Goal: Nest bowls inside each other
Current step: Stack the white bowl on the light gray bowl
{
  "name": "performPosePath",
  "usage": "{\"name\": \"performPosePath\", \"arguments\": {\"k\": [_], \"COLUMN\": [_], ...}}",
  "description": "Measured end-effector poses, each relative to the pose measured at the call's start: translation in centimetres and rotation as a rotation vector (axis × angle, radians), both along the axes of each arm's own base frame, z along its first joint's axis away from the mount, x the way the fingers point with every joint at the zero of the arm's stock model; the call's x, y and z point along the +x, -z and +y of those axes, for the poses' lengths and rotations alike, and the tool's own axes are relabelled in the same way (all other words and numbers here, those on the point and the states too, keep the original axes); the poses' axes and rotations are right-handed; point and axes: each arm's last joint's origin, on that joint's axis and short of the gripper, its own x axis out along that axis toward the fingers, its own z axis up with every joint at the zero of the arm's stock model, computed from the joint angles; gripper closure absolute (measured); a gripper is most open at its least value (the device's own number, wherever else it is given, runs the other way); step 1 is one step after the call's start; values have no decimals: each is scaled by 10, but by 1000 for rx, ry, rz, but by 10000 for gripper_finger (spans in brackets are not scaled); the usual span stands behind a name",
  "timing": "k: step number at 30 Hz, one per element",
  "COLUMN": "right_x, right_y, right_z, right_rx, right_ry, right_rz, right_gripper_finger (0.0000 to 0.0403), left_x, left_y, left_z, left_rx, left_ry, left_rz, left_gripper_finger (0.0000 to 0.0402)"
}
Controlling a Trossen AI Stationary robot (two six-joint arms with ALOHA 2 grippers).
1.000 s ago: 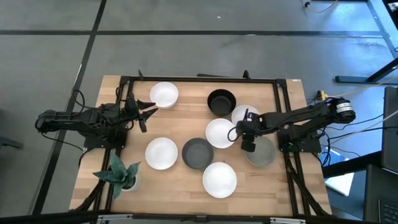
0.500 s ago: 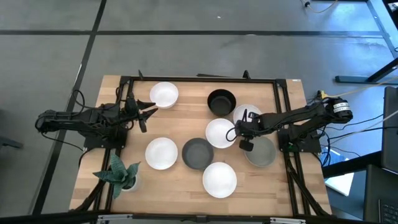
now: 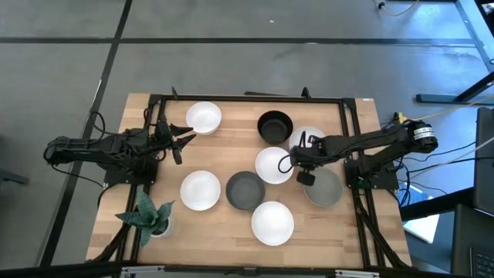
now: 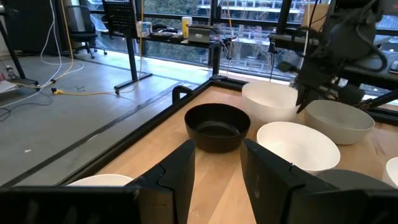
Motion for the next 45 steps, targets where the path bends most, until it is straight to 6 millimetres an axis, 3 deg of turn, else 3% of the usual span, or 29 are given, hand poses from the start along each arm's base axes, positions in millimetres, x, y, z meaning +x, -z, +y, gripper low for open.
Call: {"name": "performPosePath", "arguments": {"k": [9, 19, 32, 45], "right_x": [-5, -41, -68, -63], "right_y": [-40, -71, -69, -51], "right_z": [27, 61, 102, 123], "right_rx": [104, 140, 215, 212], "right_ry": [-32, 38, 137, 163], "right_rz": [-29, -228, -196, -108], "right_gripper_finger": [397, 397, 397, 397], "left_x": [0, 0, 0, 0], "left_y": [0, 0, 0, 0], "left_z": [0, 0, 0, 0], "left_rx": [0, 0, 0, 0], "left_ry": [0, 0, 0, 0], "left_rz": [0, 0, -1, 0], "left_gripper_finger": [278, 278, 278, 278]}}
